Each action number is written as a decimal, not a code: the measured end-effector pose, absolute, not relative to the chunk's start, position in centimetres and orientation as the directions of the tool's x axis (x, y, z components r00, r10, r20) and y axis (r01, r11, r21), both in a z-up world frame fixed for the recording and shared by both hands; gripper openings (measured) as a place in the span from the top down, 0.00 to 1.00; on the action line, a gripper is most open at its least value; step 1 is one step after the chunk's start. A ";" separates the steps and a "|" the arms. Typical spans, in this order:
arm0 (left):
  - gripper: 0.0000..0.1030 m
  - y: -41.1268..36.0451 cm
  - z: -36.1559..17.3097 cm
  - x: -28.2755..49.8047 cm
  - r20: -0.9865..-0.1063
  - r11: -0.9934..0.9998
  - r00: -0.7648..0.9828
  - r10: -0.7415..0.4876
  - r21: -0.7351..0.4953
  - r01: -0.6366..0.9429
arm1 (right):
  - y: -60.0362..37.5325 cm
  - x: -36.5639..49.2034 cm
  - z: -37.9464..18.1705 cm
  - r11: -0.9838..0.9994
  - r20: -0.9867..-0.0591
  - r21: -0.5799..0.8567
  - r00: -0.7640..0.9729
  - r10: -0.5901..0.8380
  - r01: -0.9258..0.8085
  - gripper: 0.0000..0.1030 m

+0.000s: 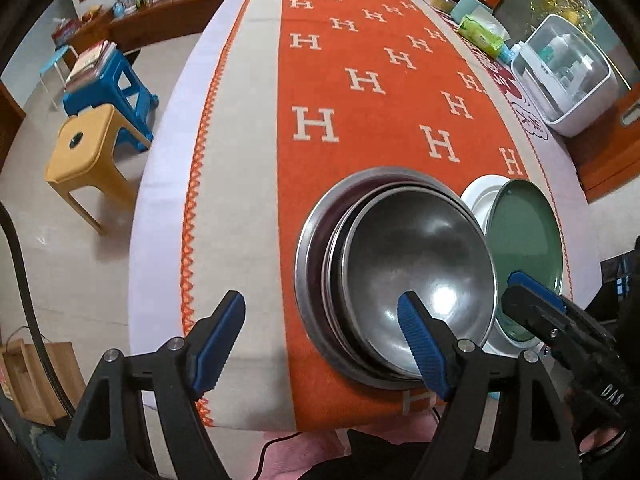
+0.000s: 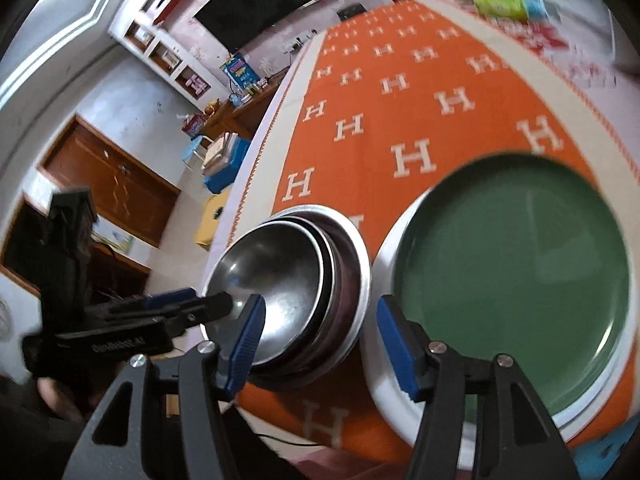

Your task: Organize plates and bowls

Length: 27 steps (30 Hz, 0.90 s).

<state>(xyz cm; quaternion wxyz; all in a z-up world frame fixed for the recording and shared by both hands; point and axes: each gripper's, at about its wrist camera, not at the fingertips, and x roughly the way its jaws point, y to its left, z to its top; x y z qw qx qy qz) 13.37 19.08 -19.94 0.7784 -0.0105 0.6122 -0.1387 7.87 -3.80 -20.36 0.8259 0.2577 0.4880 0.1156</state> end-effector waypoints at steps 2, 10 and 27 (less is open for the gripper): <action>0.25 19.1 -20.3 13.3 -0.951 0.960 0.200 -0.234 -0.195 0.199 | -4.0 7.9 -20.8 0.825 -0.747 0.559 0.486 0.454 0.087 0.44; 0.25 19.1 -22.4 13.6 -0.958 0.947 0.093 -0.273 -0.250 0.200 | -3.6 8.6 -21.9 0.799 -0.752 0.588 0.449 0.483 0.124 0.44; 0.55 19.2 -23.0 14.3 -0.934 0.920 0.055 -0.353 -0.336 0.202 | -3.5 10.1 -23.2 0.774 -0.756 0.606 0.435 0.489 0.184 0.56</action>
